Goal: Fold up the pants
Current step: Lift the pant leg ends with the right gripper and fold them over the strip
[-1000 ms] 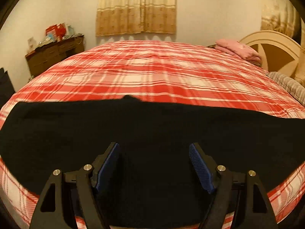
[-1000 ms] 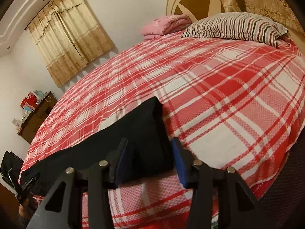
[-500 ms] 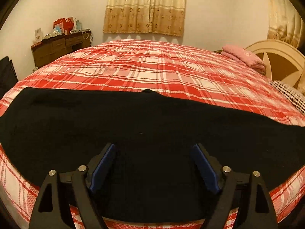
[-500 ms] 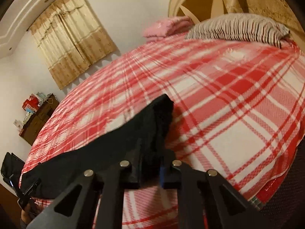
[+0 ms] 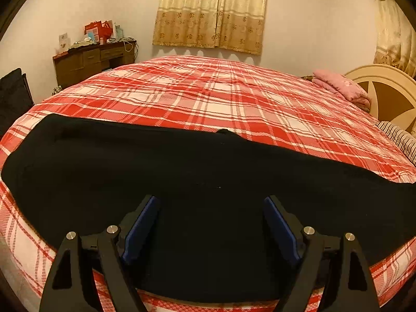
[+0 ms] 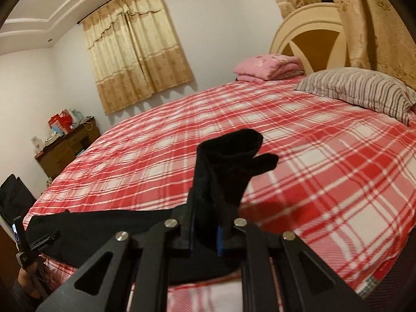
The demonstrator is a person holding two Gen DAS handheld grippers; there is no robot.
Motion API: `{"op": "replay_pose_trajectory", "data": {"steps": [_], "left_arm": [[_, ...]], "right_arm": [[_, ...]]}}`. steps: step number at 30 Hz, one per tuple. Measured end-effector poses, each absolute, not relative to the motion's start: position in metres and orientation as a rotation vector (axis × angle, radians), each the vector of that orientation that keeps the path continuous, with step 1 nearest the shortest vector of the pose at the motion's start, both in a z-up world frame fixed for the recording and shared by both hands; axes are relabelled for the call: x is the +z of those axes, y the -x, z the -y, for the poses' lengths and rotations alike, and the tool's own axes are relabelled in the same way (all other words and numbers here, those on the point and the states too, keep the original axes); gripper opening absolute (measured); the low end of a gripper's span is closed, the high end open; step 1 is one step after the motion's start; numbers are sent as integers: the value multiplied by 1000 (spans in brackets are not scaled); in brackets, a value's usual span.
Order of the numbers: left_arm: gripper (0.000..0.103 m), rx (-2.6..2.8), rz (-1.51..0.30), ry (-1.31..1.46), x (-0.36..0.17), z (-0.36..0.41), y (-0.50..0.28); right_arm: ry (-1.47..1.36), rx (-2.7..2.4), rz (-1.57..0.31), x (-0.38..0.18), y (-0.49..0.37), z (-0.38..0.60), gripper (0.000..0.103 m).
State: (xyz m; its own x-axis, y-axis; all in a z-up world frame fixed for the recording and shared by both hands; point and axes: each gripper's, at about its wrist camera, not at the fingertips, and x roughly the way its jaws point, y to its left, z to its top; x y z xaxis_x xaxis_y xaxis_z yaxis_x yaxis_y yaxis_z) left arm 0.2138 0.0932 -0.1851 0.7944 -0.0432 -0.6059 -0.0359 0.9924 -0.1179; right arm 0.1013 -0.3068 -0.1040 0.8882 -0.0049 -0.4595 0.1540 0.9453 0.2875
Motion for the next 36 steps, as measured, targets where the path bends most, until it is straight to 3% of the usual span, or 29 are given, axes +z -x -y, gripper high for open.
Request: {"op": "replay_pose_trajectory", "data": {"steps": [36], "left_arm": [[85,78,-642,126,-191,-114,-218]], "right_arm": [[-214,172,-563,-106,-172,167,14]]}}
